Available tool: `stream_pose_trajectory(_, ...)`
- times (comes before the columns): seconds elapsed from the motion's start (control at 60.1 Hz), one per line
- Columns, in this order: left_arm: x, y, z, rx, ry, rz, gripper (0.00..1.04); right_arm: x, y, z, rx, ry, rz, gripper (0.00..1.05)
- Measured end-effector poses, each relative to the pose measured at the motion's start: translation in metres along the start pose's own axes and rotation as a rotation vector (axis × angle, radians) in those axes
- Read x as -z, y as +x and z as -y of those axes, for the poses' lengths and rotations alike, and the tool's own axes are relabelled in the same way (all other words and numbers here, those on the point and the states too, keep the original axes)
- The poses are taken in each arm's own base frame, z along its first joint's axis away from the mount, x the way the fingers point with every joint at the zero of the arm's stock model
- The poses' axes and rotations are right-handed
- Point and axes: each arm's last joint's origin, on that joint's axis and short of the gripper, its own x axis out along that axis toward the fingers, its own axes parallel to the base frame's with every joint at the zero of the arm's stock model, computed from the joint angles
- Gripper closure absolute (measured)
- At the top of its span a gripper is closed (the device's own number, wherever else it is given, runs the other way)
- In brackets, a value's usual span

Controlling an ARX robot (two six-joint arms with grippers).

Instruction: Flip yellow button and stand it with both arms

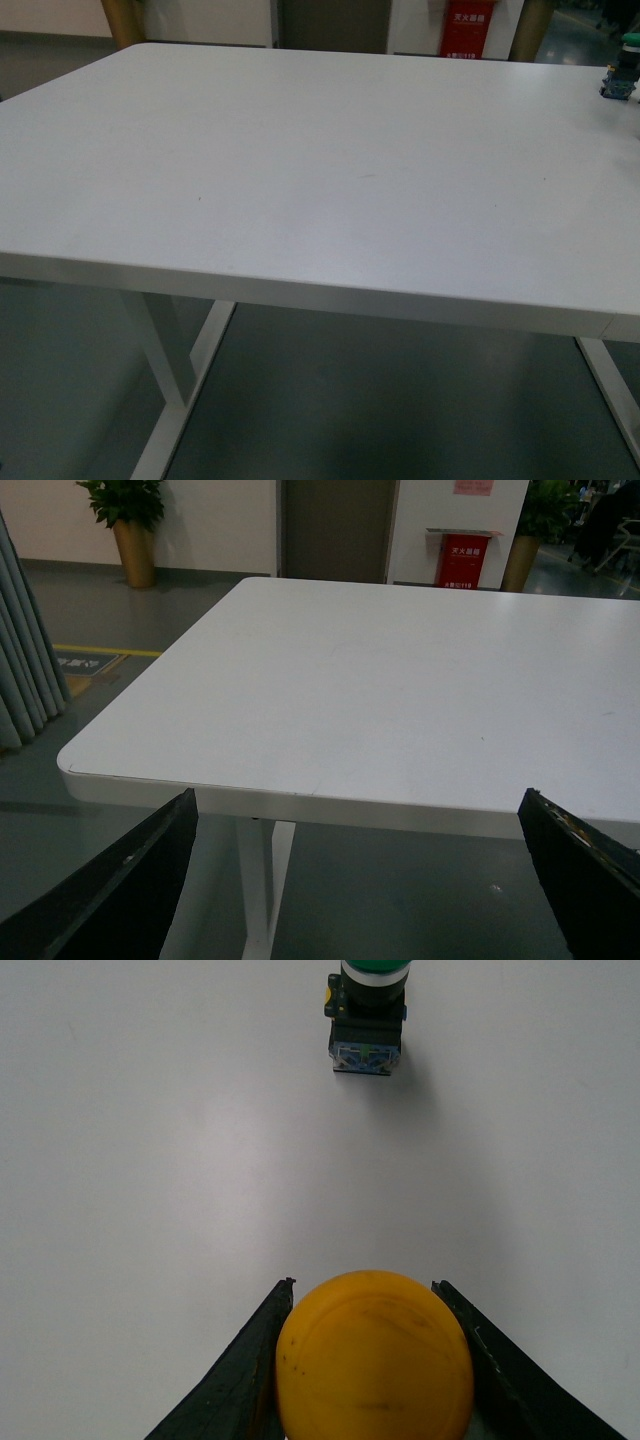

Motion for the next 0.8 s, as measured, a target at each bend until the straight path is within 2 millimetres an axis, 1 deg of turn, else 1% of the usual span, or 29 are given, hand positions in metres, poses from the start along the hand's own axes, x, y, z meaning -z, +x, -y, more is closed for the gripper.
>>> stream_pose_trajectory(0.4,0.0,0.0,0.0,0.0,0.0,0.0,0.06,-0.004,0.009,0.003,0.024,0.034,0.03,0.7)
stream_pose_trajectory(0.799,0.0,0.0,0.0,0.0,0.0,0.0,0.06,-0.002,0.029,0.006,0.049,0.048,0.011,0.7)
